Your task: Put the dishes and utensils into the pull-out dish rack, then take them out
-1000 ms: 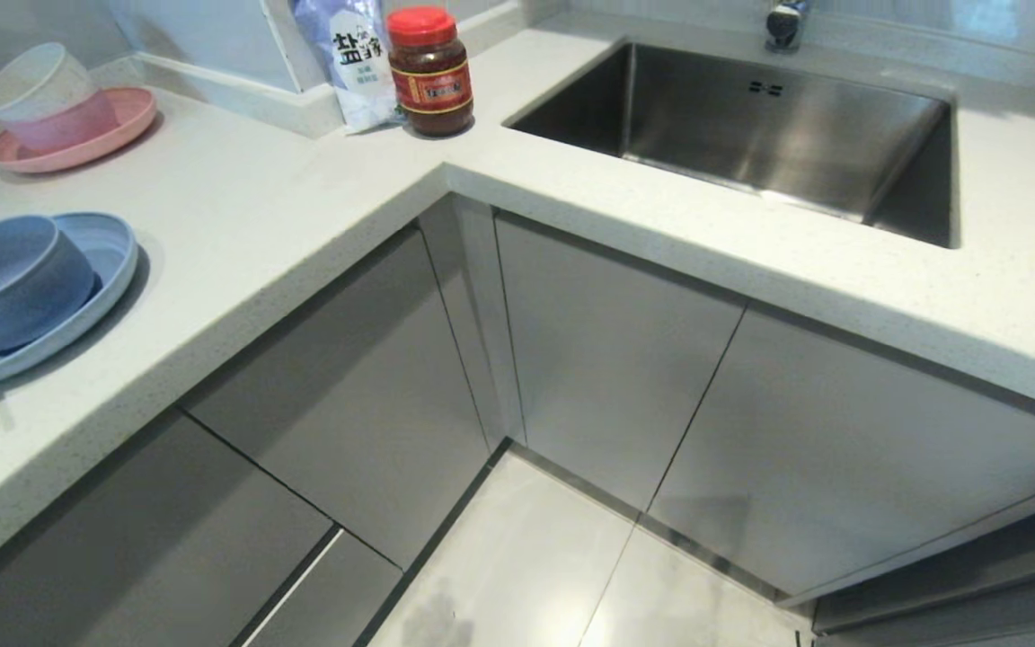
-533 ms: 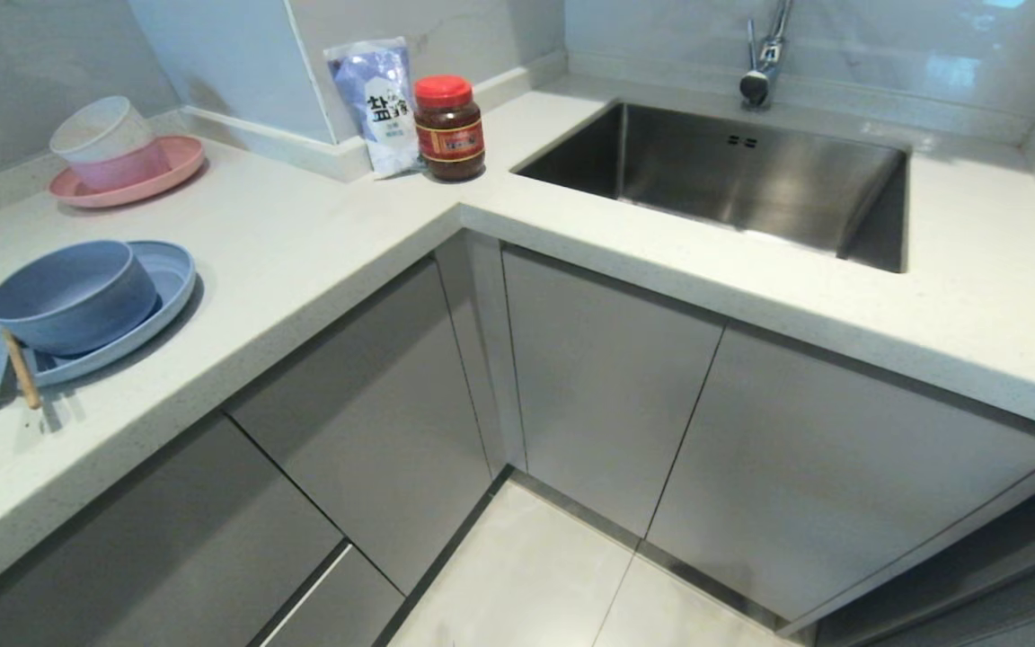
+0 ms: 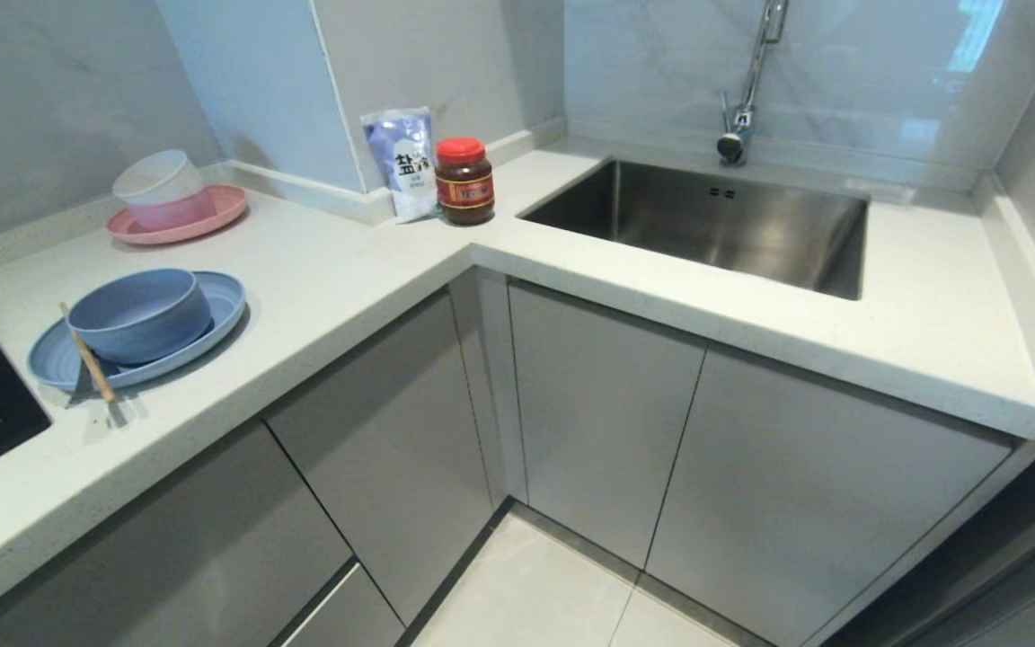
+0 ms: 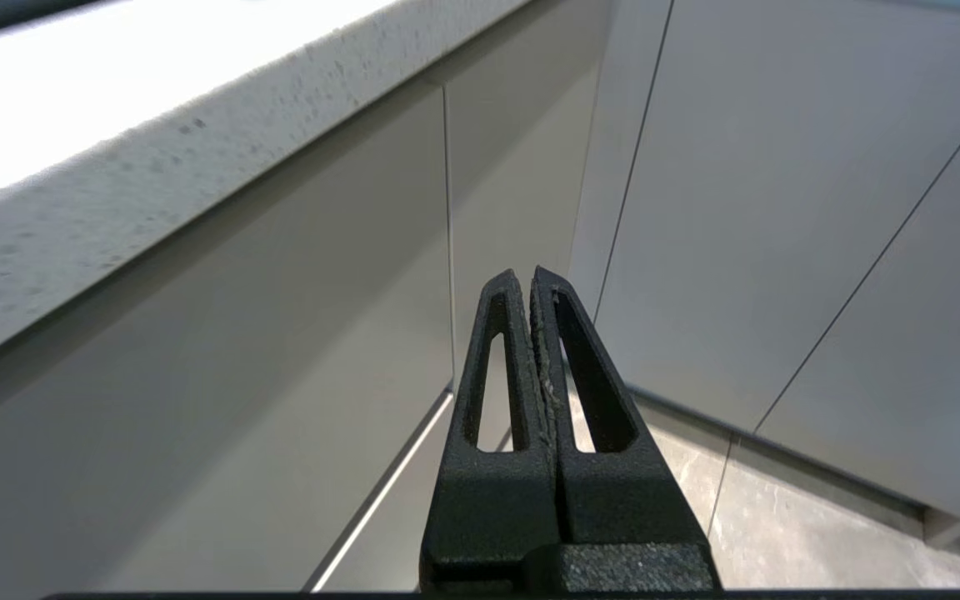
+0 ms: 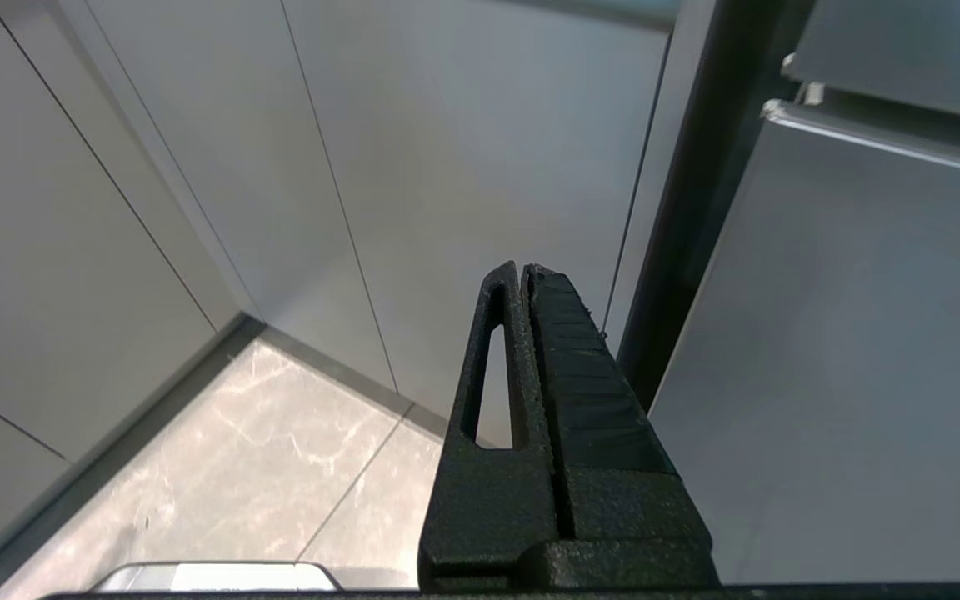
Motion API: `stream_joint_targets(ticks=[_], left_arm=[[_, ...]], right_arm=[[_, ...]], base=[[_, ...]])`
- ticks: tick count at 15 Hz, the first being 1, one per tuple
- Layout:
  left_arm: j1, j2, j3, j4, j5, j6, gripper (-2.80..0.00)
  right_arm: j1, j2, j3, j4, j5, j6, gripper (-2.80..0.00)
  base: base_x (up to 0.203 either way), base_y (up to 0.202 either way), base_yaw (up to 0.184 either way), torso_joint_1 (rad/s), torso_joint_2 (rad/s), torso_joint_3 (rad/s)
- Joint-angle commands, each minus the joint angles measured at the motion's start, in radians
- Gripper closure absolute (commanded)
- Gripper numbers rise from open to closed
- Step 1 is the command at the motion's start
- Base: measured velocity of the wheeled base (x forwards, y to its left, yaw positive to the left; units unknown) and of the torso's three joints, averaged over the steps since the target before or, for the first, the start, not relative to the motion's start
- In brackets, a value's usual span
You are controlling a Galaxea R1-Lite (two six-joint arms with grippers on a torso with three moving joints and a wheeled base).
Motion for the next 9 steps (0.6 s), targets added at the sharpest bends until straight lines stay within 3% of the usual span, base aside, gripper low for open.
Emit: stream_joint_targets(ticks=[1,9], left_arm=[[0.000,0.001,0.025,-0.001,0.000,0.000,0.00],[0.000,0.001,0.025,-0.001,0.000,0.001,0.00]], right_arm=[[0.001,-0.004,0.002,0.000,0.000,0.000,0.00],[0.000,-0.004,0.002,0.000,0.000,0.000,0.00]], base=[[0.000,0.000,0.000,0.000,0.00,0.203],[0.000,0.000,0.000,0.001,0.00,0.203]])
